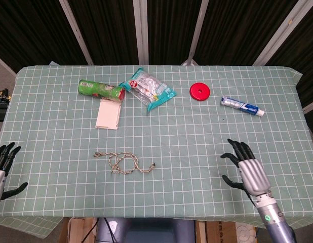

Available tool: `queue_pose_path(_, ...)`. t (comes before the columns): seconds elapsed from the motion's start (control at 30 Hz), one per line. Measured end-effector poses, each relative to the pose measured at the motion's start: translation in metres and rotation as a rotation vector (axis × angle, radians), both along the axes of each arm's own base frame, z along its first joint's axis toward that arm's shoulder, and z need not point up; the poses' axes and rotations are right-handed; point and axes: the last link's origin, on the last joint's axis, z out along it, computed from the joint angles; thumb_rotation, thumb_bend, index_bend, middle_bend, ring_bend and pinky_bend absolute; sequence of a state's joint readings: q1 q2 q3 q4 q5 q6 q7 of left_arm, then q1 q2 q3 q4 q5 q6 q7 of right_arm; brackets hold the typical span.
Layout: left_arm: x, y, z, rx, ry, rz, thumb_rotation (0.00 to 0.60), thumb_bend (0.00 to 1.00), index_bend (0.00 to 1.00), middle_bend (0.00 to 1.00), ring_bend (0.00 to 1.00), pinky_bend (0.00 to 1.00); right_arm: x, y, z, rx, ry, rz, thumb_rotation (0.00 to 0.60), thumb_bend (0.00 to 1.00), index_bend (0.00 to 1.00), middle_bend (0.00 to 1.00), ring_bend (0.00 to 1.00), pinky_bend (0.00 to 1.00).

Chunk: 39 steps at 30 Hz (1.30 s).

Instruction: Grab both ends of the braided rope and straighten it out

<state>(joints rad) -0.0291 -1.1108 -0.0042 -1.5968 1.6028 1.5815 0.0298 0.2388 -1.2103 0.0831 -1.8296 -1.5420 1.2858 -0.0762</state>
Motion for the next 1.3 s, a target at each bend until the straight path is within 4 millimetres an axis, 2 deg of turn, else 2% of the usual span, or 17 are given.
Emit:
queue_pose_path(0.13,0.0,0.0,0.001,0.002,-0.009,0.004,0.6,0.13,0.08,0.0,0.0,0.0,0.03,-0.011,-0.031,0.055,-0.025,0.047,0.6,0.33,0.44,0.11,0.0,0.0)
queue_pose_path(0.33,-0.001,0.001,0.001,-0.005,-0.015,0.01,0.6,0.13,0.08,0.0,0.0,0.0,0.064,-0.017,-0.074,0.118,-0.074,0.065,0.6,0.33,0.47,0.11,0.0,0.0)
queue_pose_path(0.53,-0.001,0.002,0.001,-0.007,-0.025,0.014,0.6,0.13,0.08,0.0,0.0,0.0,0.084,-0.016,-0.114,0.171,-0.095,0.056,0.6,0.33,0.49,0.12,0.0,0.0)
queue_pose_path(0.73,-0.001,0.003,0.001,-0.009,-0.037,0.018,0.6,0.13,0.08,0.0,0.0,0.0,0.092,-0.019,-0.146,0.191,-0.089,0.037,0.6,0.33,0.53,0.13,0.0,0.0)
queue_pose_path(0.93,-0.003,0.004,0.001,-0.012,-0.042,0.032,0.6,0.13,0.08,0.0,0.0,0.0,0.095,-0.021,-0.163,0.194,-0.1,0.022,0.6,0.33,0.54,0.15,0.0,0.0)
queue_pose_path(1.3,-0.003,0.006,-0.001,-0.016,-0.048,0.045,0.6,0.13,0.08,0.0,0.0,0.0,0.111,-0.023,-0.182,0.195,-0.141,0.029,0.6,0.33,0.55,0.15,0.0,0.0)
